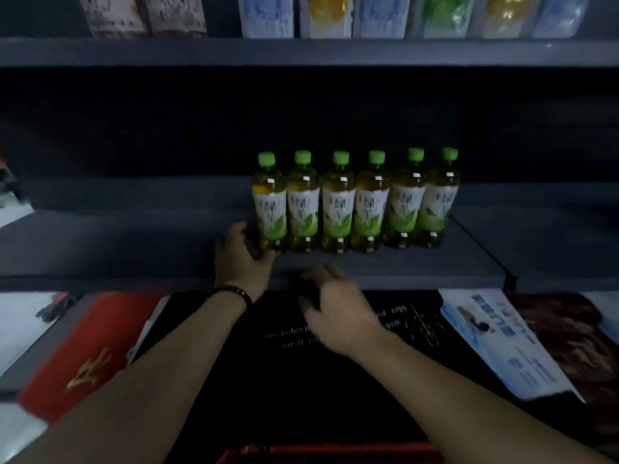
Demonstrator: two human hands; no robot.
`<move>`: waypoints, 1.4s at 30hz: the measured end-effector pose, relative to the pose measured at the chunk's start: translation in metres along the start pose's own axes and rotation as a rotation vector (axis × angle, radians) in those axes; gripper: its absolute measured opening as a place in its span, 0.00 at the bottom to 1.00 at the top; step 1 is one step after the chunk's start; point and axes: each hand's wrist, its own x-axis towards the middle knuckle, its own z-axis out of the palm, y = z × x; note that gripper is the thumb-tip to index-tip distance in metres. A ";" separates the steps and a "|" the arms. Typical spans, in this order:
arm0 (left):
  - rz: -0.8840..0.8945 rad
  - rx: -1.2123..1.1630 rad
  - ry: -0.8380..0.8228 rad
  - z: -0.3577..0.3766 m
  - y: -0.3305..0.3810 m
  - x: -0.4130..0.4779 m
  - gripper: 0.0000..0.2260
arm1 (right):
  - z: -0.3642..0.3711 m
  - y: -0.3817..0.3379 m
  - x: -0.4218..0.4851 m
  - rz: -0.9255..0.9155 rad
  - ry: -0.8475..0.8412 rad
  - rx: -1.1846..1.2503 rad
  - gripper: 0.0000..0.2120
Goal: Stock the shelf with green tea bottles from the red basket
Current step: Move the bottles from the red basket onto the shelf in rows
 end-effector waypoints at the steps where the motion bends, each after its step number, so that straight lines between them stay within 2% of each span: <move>1: 0.005 0.006 -0.006 -0.010 0.000 -0.016 0.29 | -0.005 0.003 -0.020 0.008 -0.005 0.017 0.18; 4: 0.089 -0.034 -0.106 -0.048 0.015 -0.081 0.17 | -0.015 0.015 -0.084 0.041 -0.020 0.116 0.10; 6: 0.166 0.080 -0.224 -0.068 0.023 -0.135 0.12 | -0.017 0.026 -0.126 0.096 -0.067 0.139 0.06; 9: 0.192 0.194 -0.504 -0.085 0.027 -0.212 0.08 | -0.006 0.041 -0.188 0.158 -0.170 0.189 0.05; 11: 0.119 0.261 -0.748 -0.091 0.023 -0.252 0.06 | 0.007 0.049 -0.225 0.226 -0.241 0.205 0.07; 14: 0.043 0.464 -1.034 -0.088 0.001 -0.295 0.10 | 0.035 0.063 -0.263 0.329 -0.386 0.181 0.07; 17: 0.037 0.790 -1.209 -0.076 -0.036 -0.325 0.15 | 0.075 0.069 -0.285 0.405 -0.601 0.012 0.03; 19: 0.004 0.971 -1.335 -0.065 -0.058 -0.335 0.20 | 0.104 0.066 -0.300 0.448 -0.774 0.015 0.10; 21: -0.018 1.044 -1.425 -0.058 -0.070 -0.337 0.22 | 0.126 0.055 -0.311 0.480 -0.971 0.034 0.12; 22: -0.029 1.042 -1.434 -0.056 -0.075 -0.337 0.23 | 0.138 0.052 -0.314 0.489 -1.029 0.042 0.18; 23: -0.043 1.030 -1.427 -0.054 -0.080 -0.335 0.24 | 0.149 0.050 -0.316 0.504 -1.067 0.050 0.29; 25: -0.054 1.014 -1.416 -0.052 -0.089 -0.331 0.26 | 0.166 0.045 -0.317 0.523 -1.071 0.041 0.45; 27: -0.060 1.037 -1.439 -0.050 -0.098 -0.328 0.26 | 0.179 0.037 -0.320 0.531 -1.087 -0.013 0.51; 29: -0.052 1.050 -1.443 -0.046 -0.102 -0.326 0.25 | 0.194 0.038 -0.323 0.503 -1.084 0.006 0.45; 32: -0.030 1.009 -1.395 -0.040 -0.105 -0.323 0.23 | 0.217 0.052 -0.324 0.355 -1.143 -0.074 0.39; 34: -0.019 0.978 -1.352 -0.037 -0.107 -0.322 0.24 | 0.199 0.049 -0.319 0.309 -1.097 -0.013 0.34; 36: 0.012 0.979 -1.353 -0.036 -0.110 -0.325 0.30 | 0.178 0.055 -0.308 0.404 -1.023 0.178 0.19; 38: 0.056 1.016 -1.394 -0.036 -0.112 -0.332 0.41 | 0.160 0.065 -0.298 0.481 -0.997 0.302 0.06; 40: 0.074 0.988 -1.385 -0.037 -0.115 -0.339 0.47 | 0.137 0.069 -0.289 0.483 -0.987 0.400 0.09; 42: 0.055 0.864 -1.336 -0.040 -0.111 -0.345 0.42 | 0.109 0.069 -0.283 0.464 -0.965 0.461 0.15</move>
